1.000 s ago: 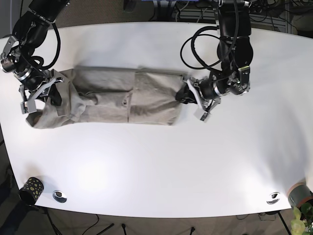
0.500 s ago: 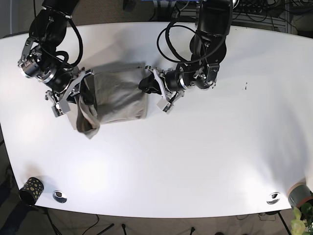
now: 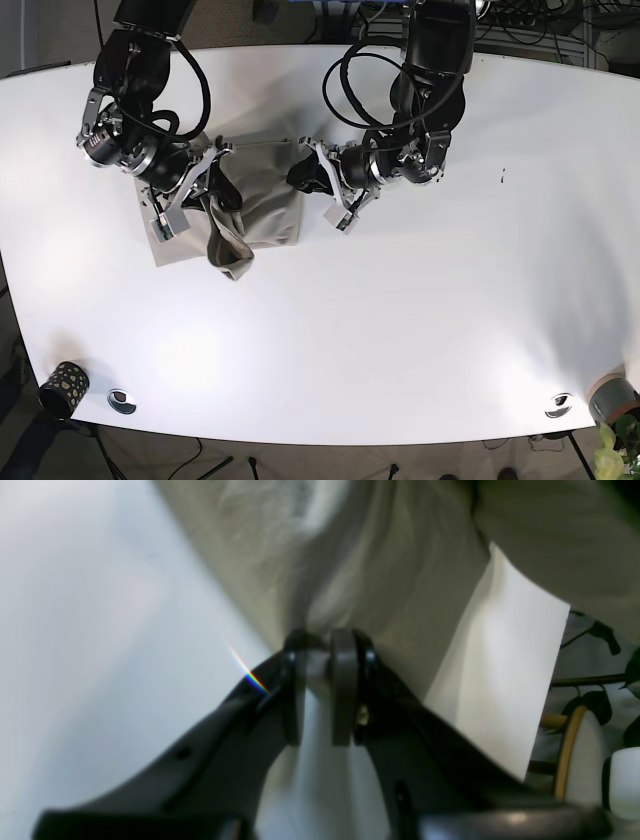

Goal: Fold the T-shirt properly

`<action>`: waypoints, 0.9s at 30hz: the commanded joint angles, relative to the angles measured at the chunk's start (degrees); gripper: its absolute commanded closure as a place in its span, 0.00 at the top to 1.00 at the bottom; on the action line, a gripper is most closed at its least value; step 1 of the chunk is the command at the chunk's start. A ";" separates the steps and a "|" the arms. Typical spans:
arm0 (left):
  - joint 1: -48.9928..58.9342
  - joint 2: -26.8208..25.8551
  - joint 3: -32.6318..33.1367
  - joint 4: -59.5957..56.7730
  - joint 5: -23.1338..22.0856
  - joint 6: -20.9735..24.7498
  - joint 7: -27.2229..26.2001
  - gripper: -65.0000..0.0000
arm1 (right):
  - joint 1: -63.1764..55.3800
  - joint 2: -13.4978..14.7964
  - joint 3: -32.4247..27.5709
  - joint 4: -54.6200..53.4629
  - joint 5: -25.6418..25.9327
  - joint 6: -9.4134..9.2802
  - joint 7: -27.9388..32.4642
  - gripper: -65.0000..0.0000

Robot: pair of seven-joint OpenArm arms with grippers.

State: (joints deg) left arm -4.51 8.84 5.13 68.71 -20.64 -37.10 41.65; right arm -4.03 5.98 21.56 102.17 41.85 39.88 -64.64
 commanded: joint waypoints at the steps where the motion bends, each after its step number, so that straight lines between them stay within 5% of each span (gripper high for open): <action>1: -0.37 0.16 0.02 0.61 0.56 0.40 0.24 0.12 | 1.88 0.57 0.20 -1.29 1.28 0.12 3.15 0.05; 5: -0.28 0.16 0.02 0.61 0.56 0.31 0.24 0.12 | 3.64 0.92 0.11 -5.34 1.28 0.12 5.08 0.08; 7: -0.28 0.16 0.02 0.61 0.56 0.31 0.24 0.12 | 4.87 0.92 0.11 -6.65 1.19 0.12 5.17 0.17; 13: -0.28 0.16 0.11 0.61 0.56 0.22 0.24 0.12 | 5.92 0.84 -0.07 -8.94 1.19 0.12 5.35 0.65; 16: -0.54 0.16 0.11 0.61 0.56 0.14 0.24 0.12 | 6.27 0.84 -3.14 -8.85 1.19 0.12 5.35 0.81; 22: -0.63 0.16 -0.25 1.05 -2.70 0.05 0.15 0.12 | 6.27 0.92 -5.87 -8.32 1.54 0.12 5.35 0.84; 27: -0.81 -2.20 -0.25 4.30 -12.28 0.05 0.15 0.12 | 4.78 1.80 -1.30 -5.34 1.72 0.12 5.35 0.84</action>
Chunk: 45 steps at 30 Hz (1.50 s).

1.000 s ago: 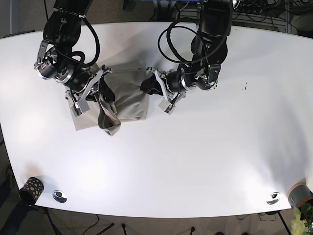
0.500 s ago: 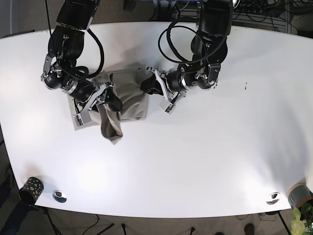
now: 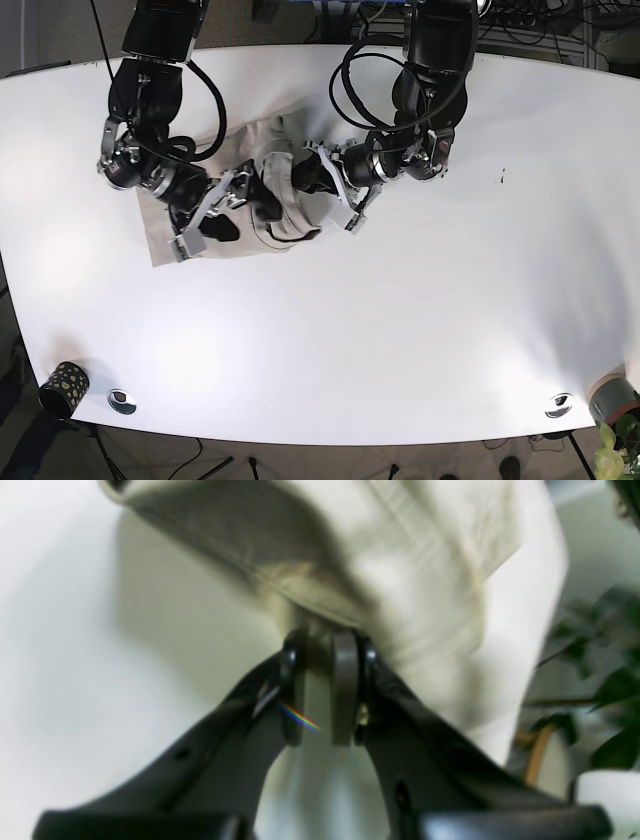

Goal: Fold the T-shirt properly

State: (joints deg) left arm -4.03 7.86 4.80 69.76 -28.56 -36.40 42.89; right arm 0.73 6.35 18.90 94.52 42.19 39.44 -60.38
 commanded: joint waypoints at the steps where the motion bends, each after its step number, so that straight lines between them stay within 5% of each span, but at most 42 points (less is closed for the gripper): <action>1: -1.29 -2.10 0.08 4.57 -6.13 -0.65 -1.09 0.12 | -0.25 1.87 1.98 3.19 1.37 0.56 1.08 0.84; 6: -1.20 -7.73 0.08 10.38 -11.22 -0.65 -1.09 0.12 | -3.06 4.77 2.78 5.13 1.37 0.56 0.82 0.84; 15: -2.60 -19.15 0.52 11.87 -9.47 -0.30 -1.09 0.12 | -9.74 5.39 -2.94 6.62 1.01 0.56 0.91 0.82; 21: -2.43 -22.14 0.08 12.22 -6.21 -0.56 -1.09 0.12 | -9.48 4.16 -8.57 2.23 0.93 0.56 1.17 0.57; 24: -2.43 -22.32 0.08 12.22 -6.21 -0.56 -1.09 0.12 | -7.98 3.72 -10.50 -2.08 0.93 0.56 1.17 0.50; 31: -2.78 -22.23 1.84 12.40 -6.21 -0.56 -1.09 0.12 | -6.49 3.72 -14.81 -1.99 1.19 0.56 3.28 0.52; 37: -4.01 -19.95 8.78 16.35 -6.13 -0.21 -1.18 0.12 | -6.40 6.88 -10.24 6.53 1.37 0.56 3.19 0.52; 45: -6.74 -12.56 18.10 16.27 -2.08 -0.21 -1.18 0.12 | 2.74 14.09 -2.85 -3.14 0.93 0.56 3.19 0.50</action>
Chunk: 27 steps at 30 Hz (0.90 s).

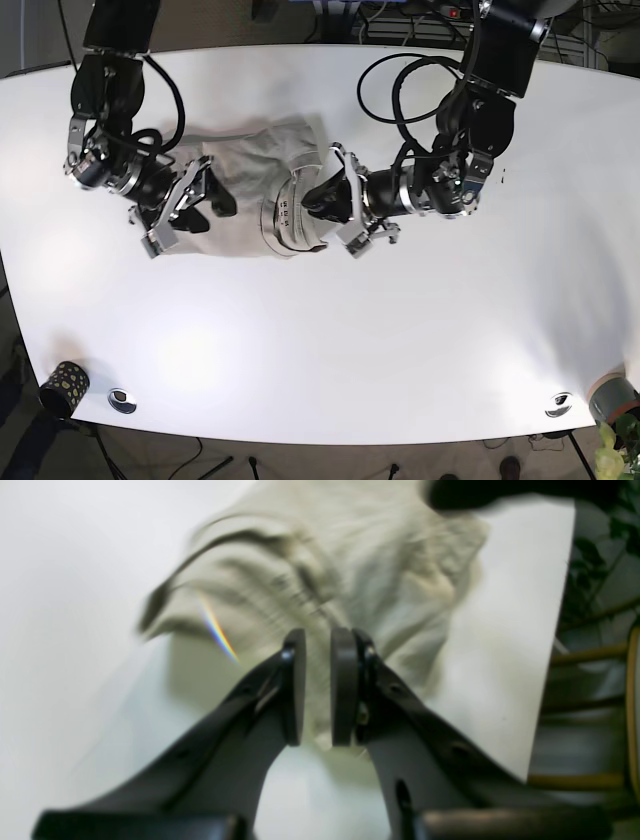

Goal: Fold the T-shirt properly

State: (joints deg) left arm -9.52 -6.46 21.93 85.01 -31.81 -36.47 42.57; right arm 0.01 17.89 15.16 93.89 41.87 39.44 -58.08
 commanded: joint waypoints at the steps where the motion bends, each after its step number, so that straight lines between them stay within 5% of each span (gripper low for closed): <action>1: -1.25 3.51 2.20 1.01 2.67 -0.15 -0.85 0.12 | 5.04 3.69 0.97 -5.32 1.25 0.56 0.90 0.50; 6: -1.16 10.46 5.63 -1.01 10.85 -0.15 -0.85 0.12 | 11.20 8.62 0.71 -18.33 1.17 0.56 4.06 0.45; 13: -1.07 15.38 6.33 -7.43 16.03 -0.15 -0.85 0.12 | 15.33 12.04 -5.18 -30.02 -1.12 0.56 11.89 0.41; 20: -0.99 13.54 5.71 -11.74 16.30 -0.15 -3.31 0.12 | 14.54 9.85 -7.99 -31.69 -8.50 0.56 15.67 0.41; 27: -1.51 7.47 5.80 -14.81 16.56 -0.15 -3.67 0.12 | 9.44 8.26 -8.17 -24.92 -9.03 0.56 15.58 0.41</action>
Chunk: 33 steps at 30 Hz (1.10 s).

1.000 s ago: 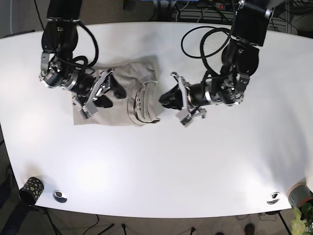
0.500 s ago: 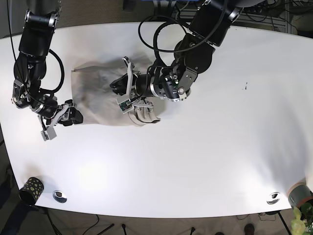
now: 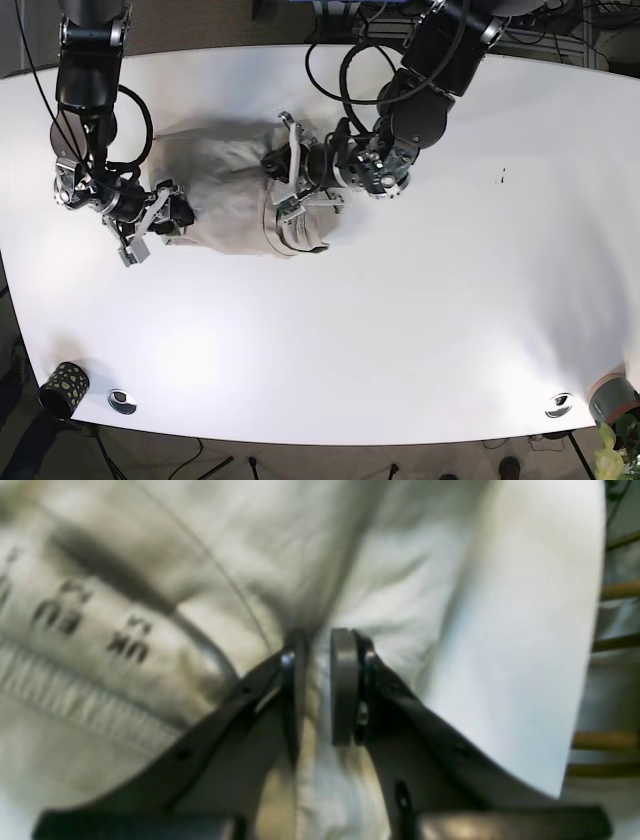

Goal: Fold the T-shirt properly

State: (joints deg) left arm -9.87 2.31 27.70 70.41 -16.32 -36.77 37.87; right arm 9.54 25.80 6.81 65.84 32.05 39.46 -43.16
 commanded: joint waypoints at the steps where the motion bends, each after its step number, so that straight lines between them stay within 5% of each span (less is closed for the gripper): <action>1: -1.16 -2.44 -0.06 -0.57 0.98 0.16 0.95 0.12 | -0.79 -0.18 0.18 4.18 0.61 0.54 0.65 0.41; 19: -10.57 -16.59 -4.28 0.31 -0.96 -3.23 0.68 0.11 | -4.66 -6.42 0.27 22.64 0.34 0.54 -8.84 0.41; 33: -7.14 -13.25 -19.04 11.48 -3.16 -3.23 4.99 0.12 | -3.87 -8.00 -3.78 17.28 -6.34 0.54 -8.84 0.41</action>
State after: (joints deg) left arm -16.32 -11.81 9.58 80.20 -18.46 -39.79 44.10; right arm 5.28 18.46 4.34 82.02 25.12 39.42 -53.01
